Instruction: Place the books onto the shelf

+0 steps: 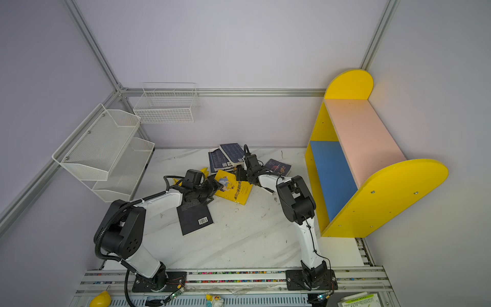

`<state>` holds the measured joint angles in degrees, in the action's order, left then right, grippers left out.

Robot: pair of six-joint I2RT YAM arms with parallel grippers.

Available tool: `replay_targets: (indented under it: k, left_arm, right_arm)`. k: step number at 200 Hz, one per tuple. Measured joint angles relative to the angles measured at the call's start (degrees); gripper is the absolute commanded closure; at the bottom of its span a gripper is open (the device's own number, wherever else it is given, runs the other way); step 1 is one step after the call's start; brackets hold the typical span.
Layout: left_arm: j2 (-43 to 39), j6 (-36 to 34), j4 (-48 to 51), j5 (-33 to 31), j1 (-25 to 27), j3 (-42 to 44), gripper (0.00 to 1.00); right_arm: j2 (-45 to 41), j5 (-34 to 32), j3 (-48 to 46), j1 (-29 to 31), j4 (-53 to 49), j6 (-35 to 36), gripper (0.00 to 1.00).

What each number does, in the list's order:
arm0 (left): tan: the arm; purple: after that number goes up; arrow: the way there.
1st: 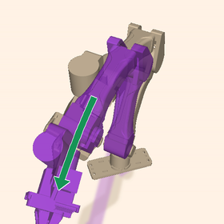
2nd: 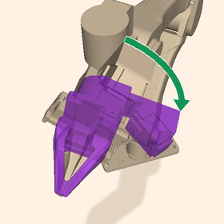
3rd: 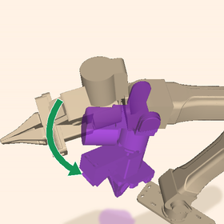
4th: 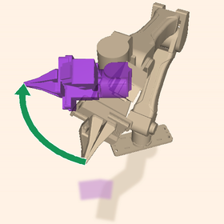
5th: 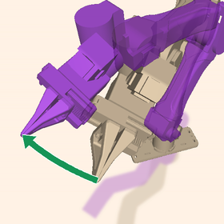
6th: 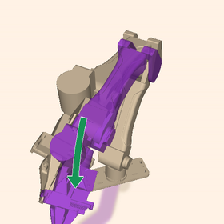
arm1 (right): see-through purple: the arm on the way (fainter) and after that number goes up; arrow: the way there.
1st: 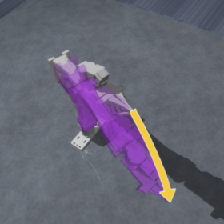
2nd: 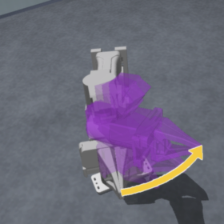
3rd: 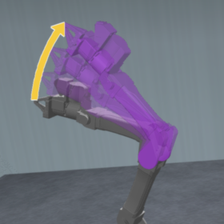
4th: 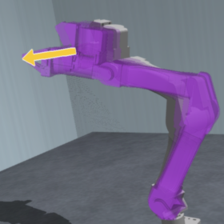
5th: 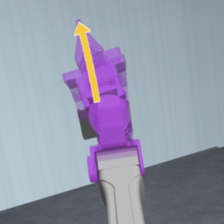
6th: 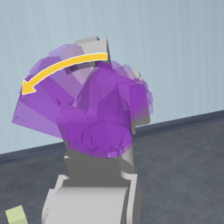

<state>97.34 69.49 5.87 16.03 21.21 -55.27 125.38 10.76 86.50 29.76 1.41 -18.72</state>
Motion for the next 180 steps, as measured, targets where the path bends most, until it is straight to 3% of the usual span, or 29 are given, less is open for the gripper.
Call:
replay_targets:
  k: [29, 85, 180]
  left_arm:
    - [4.3, 2.4, -3.3, -0.3, 1.0, 0.0, 0.11]
    - [6.3, 3.5, -9.1, -0.1, 0.9, 0.0, 0.19]
    - [3.3, 3.3, -17.3, 3.5, 1.7, 1.8, 0.61]
  right_arm:
    - [-1.9, 4.7, -3.9, 0.0, 2.0, -0.1, 0.41]
    - [-6.7, 12.0, -11.6, 0.5, 1.7, 0.2, 0.42]
    - [-6.9, 18.0, -15.2, 0.4, 5.4, -4.1, 0.48]
